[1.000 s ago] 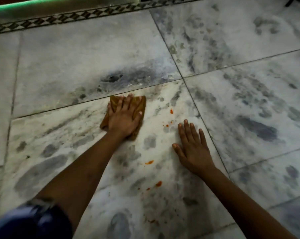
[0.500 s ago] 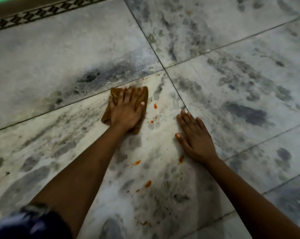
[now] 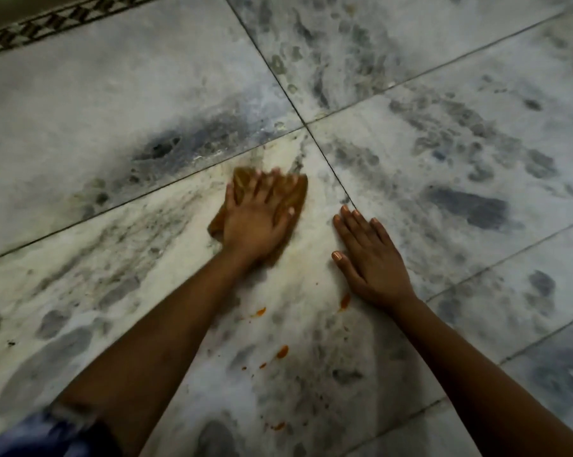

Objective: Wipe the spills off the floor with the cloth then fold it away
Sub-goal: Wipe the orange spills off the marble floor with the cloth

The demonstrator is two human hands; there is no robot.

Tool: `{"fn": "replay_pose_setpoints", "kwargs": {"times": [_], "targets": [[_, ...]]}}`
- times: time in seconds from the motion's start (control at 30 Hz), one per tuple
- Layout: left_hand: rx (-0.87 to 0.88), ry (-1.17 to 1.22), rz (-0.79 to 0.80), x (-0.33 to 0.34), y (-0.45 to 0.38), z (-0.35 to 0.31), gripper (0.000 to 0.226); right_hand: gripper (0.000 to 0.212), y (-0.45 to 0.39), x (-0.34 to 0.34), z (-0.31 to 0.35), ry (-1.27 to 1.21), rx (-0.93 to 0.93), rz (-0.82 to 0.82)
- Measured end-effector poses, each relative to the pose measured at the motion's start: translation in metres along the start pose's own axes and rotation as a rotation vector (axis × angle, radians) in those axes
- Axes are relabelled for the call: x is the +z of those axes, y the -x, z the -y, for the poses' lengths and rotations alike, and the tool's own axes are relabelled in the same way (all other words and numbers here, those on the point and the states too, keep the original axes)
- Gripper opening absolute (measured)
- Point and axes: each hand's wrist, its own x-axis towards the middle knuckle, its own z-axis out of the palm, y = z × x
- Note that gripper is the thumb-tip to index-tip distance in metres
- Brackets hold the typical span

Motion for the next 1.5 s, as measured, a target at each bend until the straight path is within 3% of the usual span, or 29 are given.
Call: {"fn": "replay_pose_setpoints", "kwargs": {"times": [0.1, 0.2, 0.37, 0.43, 0.53, 0.6, 0.7, 0.77, 0.87, 0.97, 1.1, 1.23, 1.3, 1.4, 1.5], "targets": [[-0.157, 0.077, -0.004, -0.013, -0.073, 0.003, 0.054, 0.065, 0.000, 0.002, -0.001, -0.007, -0.002, -0.021], [-0.187, 0.096, -0.017, -0.016, -0.104, -0.007, 0.054, 0.065, 0.000, 0.004, -0.002, 0.009, -0.007, -0.026], [0.114, 0.060, -0.057, 0.007, 0.001, -0.029, 0.058, 0.061, -0.001, 0.002, 0.000, 0.012, 0.009, -0.012], [0.156, 0.061, -0.002, 0.011, 0.049, -0.025, 0.059, 0.061, -0.001, 0.001, 0.002, 0.002, 0.018, 0.000], [0.152, 0.049, 0.073, 0.006, 0.055, -0.001, 0.059, 0.061, -0.001, 0.002, 0.001, -0.012, 0.020, -0.005], [0.051, 0.064, 0.067, -0.003, 0.024, 0.008, 0.056, 0.061, 0.001, 0.002, 0.000, -0.003, 0.022, -0.014], [-0.237, 0.243, 0.104, -0.018, -0.030, 0.011, 0.052, 0.063, 0.000, 0.002, 0.002, -0.019, 0.019, -0.024], [-0.294, 0.257, 0.132, -0.022, -0.040, -0.003, 0.053, 0.064, 0.004, -0.001, 0.003, -0.075, 0.071, -0.040], [-0.200, 0.188, 0.137, -0.012, -0.011, -0.037, 0.055, 0.063, 0.033, -0.005, -0.005, -0.082, 0.182, -0.036], [0.000, 0.090, 0.075, 0.003, 0.046, -0.070, 0.060, 0.066, 0.073, -0.009, -0.020, 0.035, 0.161, 0.012], [0.197, -0.015, 0.051, 0.006, 0.063, -0.060, 0.069, 0.065, 0.076, -0.008, -0.024, 0.052, 0.186, 0.008], [-0.057, 0.030, 0.012, -0.002, 0.017, -0.059, 0.058, 0.064, 0.072, -0.011, -0.018, 0.060, 0.140, -0.005], [-0.137, 0.087, 0.040, 0.005, -0.006, -0.089, 0.057, 0.063, 0.076, -0.009, -0.027, 0.046, 0.168, 0.007], [-0.058, 0.074, -0.033, 0.016, 0.014, -0.112, 0.058, 0.062, 0.078, -0.008, -0.027, 0.052, 0.165, -0.001], [0.061, 0.077, -0.072, 0.029, 0.085, -0.122, 0.059, 0.060, 0.074, -0.010, -0.027, 0.028, 0.171, -0.005]]}}
